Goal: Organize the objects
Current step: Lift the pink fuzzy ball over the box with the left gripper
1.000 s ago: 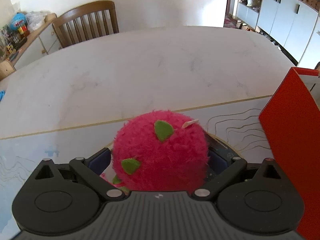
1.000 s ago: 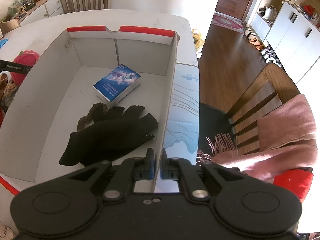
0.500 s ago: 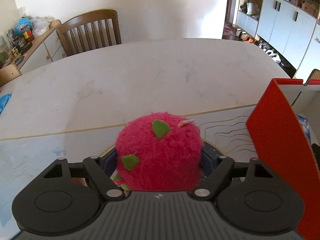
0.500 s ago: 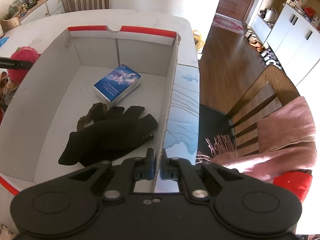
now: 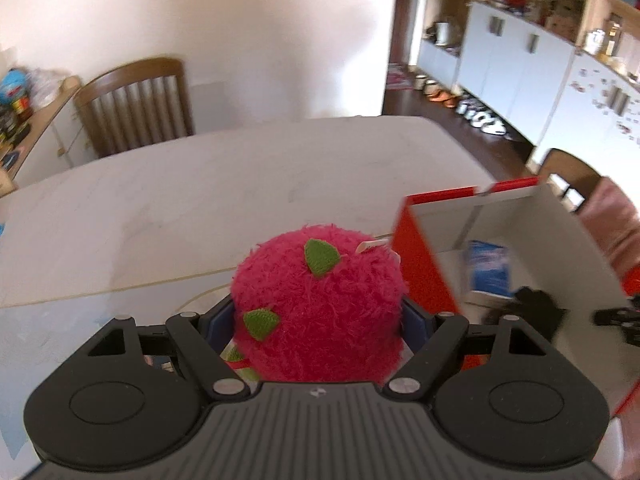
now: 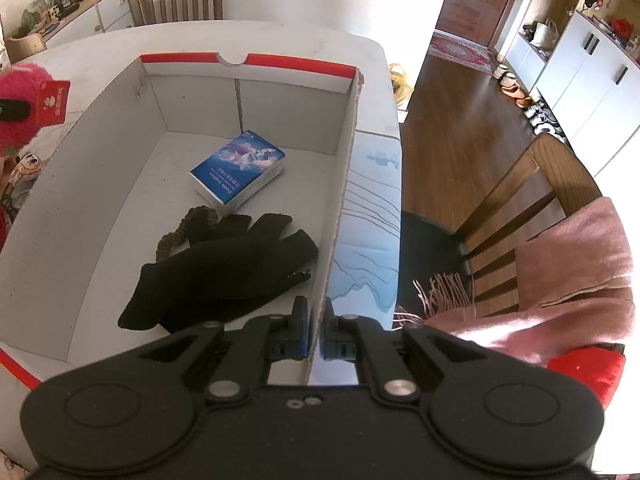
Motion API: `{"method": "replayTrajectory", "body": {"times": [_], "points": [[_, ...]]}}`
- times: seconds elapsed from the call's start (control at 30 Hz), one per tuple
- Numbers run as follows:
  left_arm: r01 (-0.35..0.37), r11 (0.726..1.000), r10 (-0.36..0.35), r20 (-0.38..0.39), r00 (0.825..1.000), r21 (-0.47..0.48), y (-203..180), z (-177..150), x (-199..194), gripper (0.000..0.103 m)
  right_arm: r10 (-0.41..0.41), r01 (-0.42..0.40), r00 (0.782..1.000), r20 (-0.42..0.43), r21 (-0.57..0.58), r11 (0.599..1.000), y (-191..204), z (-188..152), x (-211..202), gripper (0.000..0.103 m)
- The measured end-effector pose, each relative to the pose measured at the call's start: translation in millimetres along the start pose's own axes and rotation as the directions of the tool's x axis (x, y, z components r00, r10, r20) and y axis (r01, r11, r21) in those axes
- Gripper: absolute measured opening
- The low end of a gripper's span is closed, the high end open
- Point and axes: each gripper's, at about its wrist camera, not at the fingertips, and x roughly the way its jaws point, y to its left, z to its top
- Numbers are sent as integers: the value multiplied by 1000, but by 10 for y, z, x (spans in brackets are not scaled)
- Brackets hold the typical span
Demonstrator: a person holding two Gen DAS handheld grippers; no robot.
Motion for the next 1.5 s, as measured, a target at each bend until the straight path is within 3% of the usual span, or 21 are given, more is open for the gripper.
{"method": "replayTrajectory", "body": {"times": [0.4, 0.63, 0.8, 1.5], "points": [[147, 979, -155, 46, 987, 140, -723, 185, -340, 81, 3, -3, 1000, 8, -12, 1000, 0, 5, -1, 5], [188, 960, -192, 0, 981, 207, -1173, 186, -148, 81, 10, -10, 1000, 12, -12, 1000, -19, -9, -5, 5], [220, 955, -211, -64, 975, 200, -1400, 172, 81, 81, 16, -16, 1000, 14, -13, 1000, -29, -11, -4, 5], [164, 934, -84, -251, 964, 317, -1790, -122, 932, 82, 27, -27, 999, 17, -17, 999, -46, 5, 28, 5]]}}
